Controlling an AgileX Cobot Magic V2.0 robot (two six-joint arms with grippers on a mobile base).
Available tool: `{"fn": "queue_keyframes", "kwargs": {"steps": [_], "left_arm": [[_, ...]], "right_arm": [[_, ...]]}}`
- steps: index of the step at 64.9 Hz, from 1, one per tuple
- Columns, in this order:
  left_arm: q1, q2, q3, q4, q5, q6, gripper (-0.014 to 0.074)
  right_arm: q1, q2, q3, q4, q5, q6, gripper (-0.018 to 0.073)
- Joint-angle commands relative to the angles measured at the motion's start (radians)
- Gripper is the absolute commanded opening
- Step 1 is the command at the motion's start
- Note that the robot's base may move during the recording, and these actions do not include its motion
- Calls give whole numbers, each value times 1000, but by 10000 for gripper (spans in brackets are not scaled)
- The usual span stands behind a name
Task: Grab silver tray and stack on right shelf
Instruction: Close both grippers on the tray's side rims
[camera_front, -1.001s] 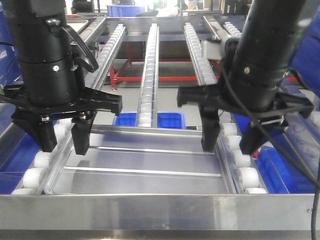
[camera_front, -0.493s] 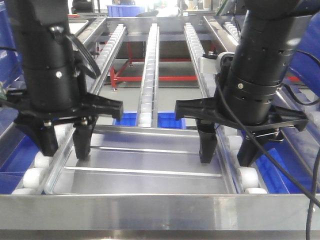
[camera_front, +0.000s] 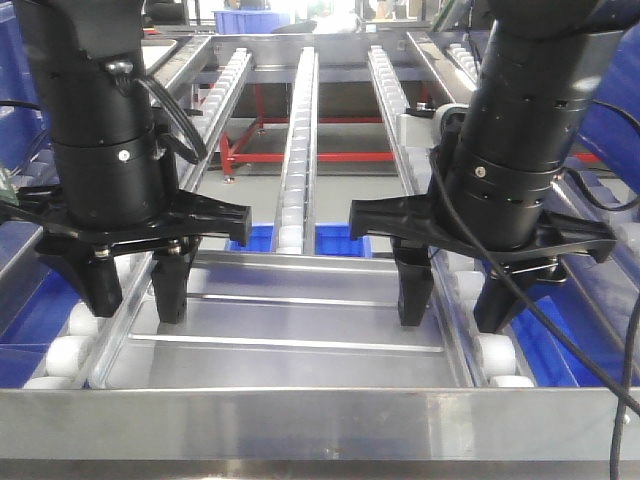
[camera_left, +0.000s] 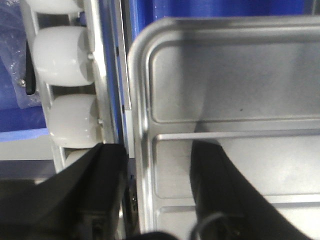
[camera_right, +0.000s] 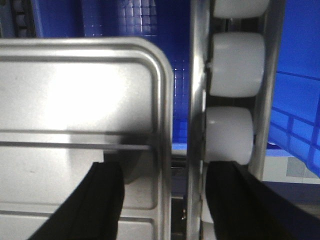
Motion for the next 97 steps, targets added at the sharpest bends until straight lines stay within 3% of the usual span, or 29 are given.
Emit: {"fn": "queue_keyframes", "kwargs": {"steps": [1,22,44,61,65,97], "left_arm": [[-4,-35,-26,-6,-16,-2,233],[-4,-33,-26,-13,-16,-2,233],[-4,-33,-26,-13,-16,-2,227],[-4,-33,-26,-19,-12,-2,-51],[-4,-33,-26,-19,-12,-2,-104],[-4,-33,-30,-13,2,-2,-99]], "right_arm": [[1,-38,-31,0,-42,-10,479],[1,-38,-31,0,-45,-10,462],[1,-30,-31,0,-46,-10,282],[1,-27,-31,1,-36,-10,46],[1,-27,-31,2,-34,-10,54],[1,-31,-43,4,-20,-10,54]]}}
